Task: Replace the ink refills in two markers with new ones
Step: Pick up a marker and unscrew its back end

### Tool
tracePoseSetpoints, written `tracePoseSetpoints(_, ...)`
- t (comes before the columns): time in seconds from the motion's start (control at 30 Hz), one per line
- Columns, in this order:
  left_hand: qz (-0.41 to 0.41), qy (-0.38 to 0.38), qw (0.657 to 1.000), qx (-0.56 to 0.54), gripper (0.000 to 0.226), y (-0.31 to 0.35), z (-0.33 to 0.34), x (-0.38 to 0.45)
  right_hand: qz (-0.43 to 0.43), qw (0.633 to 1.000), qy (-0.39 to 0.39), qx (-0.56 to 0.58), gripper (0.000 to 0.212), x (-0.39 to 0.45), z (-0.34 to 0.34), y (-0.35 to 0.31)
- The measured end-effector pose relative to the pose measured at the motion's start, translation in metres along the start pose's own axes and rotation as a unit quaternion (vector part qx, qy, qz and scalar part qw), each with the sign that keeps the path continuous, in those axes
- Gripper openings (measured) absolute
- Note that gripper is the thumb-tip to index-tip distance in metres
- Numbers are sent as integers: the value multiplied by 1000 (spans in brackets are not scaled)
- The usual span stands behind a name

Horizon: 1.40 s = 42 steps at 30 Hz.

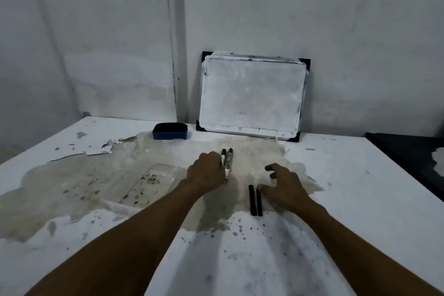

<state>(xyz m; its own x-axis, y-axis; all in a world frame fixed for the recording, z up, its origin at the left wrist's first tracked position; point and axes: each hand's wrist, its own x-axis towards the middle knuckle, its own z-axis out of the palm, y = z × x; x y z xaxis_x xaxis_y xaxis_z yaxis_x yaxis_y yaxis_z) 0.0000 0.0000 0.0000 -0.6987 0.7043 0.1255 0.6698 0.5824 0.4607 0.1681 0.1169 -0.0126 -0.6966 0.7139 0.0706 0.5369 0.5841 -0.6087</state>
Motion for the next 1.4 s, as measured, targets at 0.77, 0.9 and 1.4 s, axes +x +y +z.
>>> tracePoseSetpoints(0.77, -109, -3, 992, 69, 39, 27, 46, 52, -8, 974, 181, 135, 32, 17, 38, 35)
tracePoseSetpoints(0.9, -133, 19, 991, 19, 35, 25, 48, 56, -13, 975, 172, 139, 33, 15, 36, 36)
tracePoseSetpoints(1.4, -147, 28, 752, -642, 26, 29, 41, 0, -66, 967, 163, 186, 11, 3, 19, 2)
